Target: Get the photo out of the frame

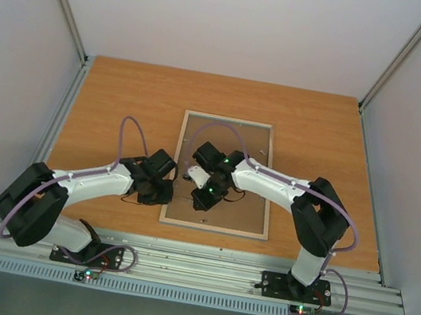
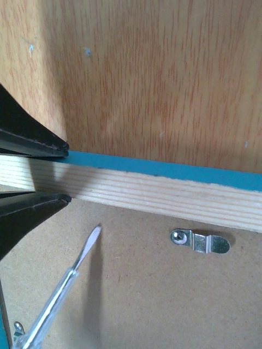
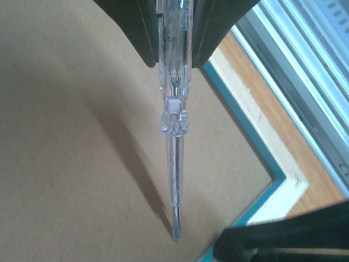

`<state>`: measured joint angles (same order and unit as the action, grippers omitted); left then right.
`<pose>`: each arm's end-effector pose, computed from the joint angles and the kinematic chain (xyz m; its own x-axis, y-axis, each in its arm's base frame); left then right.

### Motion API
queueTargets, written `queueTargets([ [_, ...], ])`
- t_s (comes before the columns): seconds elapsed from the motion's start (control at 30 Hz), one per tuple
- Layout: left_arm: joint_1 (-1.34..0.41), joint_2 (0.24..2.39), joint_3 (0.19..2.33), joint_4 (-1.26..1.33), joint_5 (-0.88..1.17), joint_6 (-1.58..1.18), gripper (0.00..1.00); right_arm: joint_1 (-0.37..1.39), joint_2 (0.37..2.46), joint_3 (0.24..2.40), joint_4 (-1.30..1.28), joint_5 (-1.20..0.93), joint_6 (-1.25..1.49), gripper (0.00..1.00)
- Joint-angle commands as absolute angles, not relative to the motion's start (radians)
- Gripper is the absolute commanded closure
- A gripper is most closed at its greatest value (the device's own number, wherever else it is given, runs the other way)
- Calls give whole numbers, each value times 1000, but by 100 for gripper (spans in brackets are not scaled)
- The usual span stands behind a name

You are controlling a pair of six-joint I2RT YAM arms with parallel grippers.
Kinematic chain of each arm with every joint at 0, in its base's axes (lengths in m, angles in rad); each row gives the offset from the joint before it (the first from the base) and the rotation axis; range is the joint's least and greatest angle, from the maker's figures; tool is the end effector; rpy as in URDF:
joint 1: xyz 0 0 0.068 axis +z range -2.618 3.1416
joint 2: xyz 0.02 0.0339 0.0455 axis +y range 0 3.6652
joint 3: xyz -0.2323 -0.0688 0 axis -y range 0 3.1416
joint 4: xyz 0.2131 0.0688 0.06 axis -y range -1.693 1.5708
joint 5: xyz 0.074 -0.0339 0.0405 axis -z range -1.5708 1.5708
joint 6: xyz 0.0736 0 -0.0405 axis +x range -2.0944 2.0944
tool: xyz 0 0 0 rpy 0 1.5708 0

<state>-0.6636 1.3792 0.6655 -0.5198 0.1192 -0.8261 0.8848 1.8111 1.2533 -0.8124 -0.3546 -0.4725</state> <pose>0.1717 -0.1454 0.1086 -0.9763 -0.1634 -0.1418 -0.1111 0.9411 -0.3194 0.1806 0.2610 0.1371 -0.2025 -0.9212 -0.3323 -0.9677 0.1362 0.2123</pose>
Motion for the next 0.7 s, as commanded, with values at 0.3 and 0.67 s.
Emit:
queueTargets([
  [0.3,-657,1302,616,-532,89,-906,92,847,1624,1142,-747,-323,-412,99],
  [0.67,-713,1304,594,-509,154,-895,91,802,1596,1109,-673,-297,-372,99],
])
